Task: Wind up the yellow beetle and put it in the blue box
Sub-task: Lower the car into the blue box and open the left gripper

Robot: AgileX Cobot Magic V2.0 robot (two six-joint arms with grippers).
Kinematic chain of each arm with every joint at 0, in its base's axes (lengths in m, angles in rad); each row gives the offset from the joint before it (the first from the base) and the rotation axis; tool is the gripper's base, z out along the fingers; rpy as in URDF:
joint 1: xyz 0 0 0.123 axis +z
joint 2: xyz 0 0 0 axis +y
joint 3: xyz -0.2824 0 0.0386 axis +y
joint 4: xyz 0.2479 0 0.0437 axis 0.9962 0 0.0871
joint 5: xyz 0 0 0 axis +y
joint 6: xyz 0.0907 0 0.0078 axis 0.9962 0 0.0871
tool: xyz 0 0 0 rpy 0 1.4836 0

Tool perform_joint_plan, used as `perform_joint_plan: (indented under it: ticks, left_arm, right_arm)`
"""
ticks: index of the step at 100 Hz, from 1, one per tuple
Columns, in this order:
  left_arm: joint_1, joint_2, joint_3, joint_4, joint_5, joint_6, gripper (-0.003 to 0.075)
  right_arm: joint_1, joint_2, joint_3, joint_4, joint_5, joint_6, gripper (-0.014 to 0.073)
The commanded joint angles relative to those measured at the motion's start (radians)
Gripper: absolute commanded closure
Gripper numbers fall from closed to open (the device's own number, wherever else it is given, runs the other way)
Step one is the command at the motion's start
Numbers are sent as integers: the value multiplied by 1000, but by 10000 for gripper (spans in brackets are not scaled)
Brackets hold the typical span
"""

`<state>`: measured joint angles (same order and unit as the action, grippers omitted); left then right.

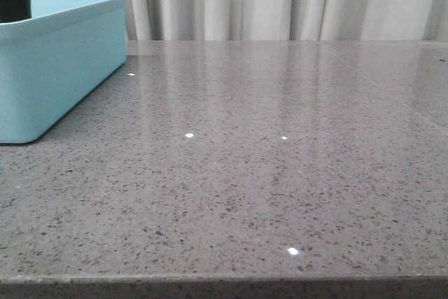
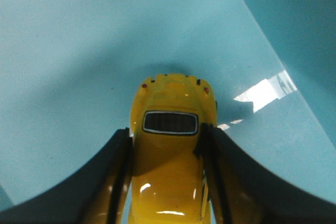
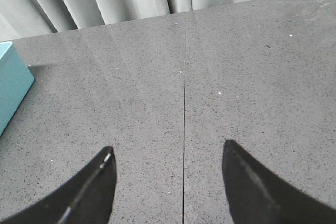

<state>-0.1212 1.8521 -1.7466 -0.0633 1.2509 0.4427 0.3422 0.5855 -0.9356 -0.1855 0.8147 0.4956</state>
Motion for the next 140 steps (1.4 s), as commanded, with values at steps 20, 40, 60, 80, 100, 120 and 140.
perform_joint_plan:
  ticks: [20,40,60,80,100,120,140]
  left_arm:
    - [2,-25,-25,-24,10,-9,554]
    - [2,-25,-25,-24,5,-5,394]
    - [2,-25,-25,-24,3,-5,284]
    - [2,-27,-48,-24,14,-5,304]
    - [2,-85,-51,-68,11,-5,476]
    - [2,-178,-46,-90,18,-12,737]
    - [2,-275,-39,-160,18,-30,739]
  right_arm:
    - [0,2,-25,-5,-78,-9,147]
    - [0,2,-25,-5,-78,-9,147]
    - [0,2,-25,-5,-78,-9,147]
    - [0,2,-25,-5,-78,-9,147]
    - [0,2,-25,-5,-81,-64,157]
    - [0,2,-25,-7,-81,-116,377]
    - [0,2,-24,-37,-79,-141,589]
